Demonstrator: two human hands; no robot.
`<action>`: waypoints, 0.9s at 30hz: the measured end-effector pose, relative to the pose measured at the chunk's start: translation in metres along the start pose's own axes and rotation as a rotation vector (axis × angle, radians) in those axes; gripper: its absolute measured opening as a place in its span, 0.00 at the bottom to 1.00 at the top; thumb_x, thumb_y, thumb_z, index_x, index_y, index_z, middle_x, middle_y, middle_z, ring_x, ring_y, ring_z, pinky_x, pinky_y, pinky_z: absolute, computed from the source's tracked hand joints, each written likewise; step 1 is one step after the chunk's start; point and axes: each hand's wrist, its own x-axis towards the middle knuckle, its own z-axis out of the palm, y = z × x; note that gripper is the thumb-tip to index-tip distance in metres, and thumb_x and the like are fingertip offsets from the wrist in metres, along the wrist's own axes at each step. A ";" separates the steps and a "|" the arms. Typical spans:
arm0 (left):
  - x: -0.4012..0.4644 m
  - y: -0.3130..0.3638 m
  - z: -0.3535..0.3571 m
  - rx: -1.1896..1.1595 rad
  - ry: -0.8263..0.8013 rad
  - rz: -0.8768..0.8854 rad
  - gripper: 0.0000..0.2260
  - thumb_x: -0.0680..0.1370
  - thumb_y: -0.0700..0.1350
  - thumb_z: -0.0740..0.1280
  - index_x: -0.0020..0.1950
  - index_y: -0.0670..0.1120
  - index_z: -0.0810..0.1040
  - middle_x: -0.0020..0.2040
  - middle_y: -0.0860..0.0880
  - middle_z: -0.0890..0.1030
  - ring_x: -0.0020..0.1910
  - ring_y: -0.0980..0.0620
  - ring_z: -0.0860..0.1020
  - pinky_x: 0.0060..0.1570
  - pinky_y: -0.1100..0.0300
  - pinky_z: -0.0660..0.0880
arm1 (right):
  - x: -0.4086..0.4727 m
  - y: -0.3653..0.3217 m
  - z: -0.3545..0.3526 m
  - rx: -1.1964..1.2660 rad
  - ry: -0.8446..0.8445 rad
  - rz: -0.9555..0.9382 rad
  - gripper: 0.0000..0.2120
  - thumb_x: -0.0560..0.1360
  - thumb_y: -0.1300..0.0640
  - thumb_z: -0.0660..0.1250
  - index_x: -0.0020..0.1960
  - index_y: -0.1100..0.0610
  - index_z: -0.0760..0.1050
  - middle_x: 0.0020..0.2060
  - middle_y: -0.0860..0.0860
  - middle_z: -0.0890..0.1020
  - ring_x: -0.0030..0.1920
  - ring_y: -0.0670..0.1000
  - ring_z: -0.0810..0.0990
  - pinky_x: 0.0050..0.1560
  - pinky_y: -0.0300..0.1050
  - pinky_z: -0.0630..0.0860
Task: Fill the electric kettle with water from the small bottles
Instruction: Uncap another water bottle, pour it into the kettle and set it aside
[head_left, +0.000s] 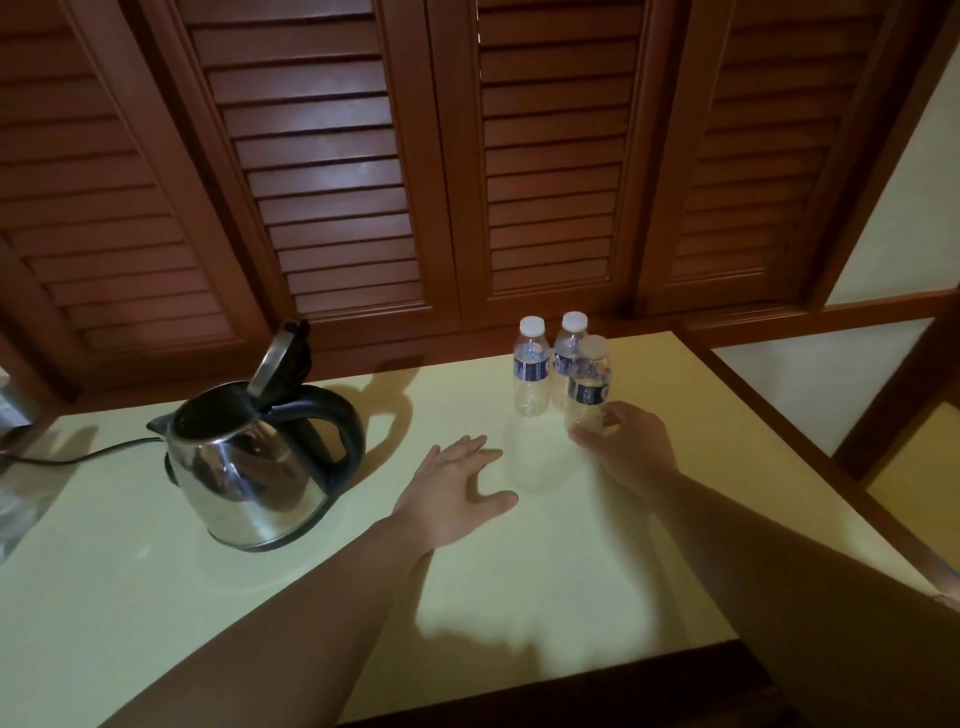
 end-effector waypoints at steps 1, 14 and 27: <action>-0.001 0.000 -0.001 -0.010 -0.004 0.004 0.34 0.76 0.70 0.65 0.79 0.60 0.67 0.83 0.59 0.59 0.83 0.61 0.50 0.82 0.53 0.42 | -0.002 -0.002 0.000 0.003 0.001 0.020 0.29 0.67 0.38 0.77 0.62 0.52 0.79 0.52 0.46 0.82 0.54 0.52 0.79 0.56 0.54 0.80; -0.078 -0.049 -0.029 -0.068 0.039 0.101 0.24 0.77 0.64 0.70 0.70 0.57 0.78 0.76 0.59 0.71 0.77 0.63 0.63 0.78 0.61 0.59 | -0.106 -0.073 0.051 -0.107 -0.022 -0.240 0.08 0.73 0.49 0.73 0.46 0.51 0.78 0.43 0.45 0.79 0.48 0.51 0.75 0.49 0.50 0.75; -0.232 -0.180 -0.117 0.007 0.096 0.144 0.18 0.79 0.57 0.70 0.66 0.50 0.83 0.69 0.53 0.79 0.70 0.59 0.72 0.68 0.73 0.62 | -0.219 -0.215 0.188 -0.115 -0.321 -0.608 0.17 0.72 0.42 0.62 0.46 0.53 0.82 0.42 0.44 0.78 0.46 0.47 0.73 0.49 0.47 0.74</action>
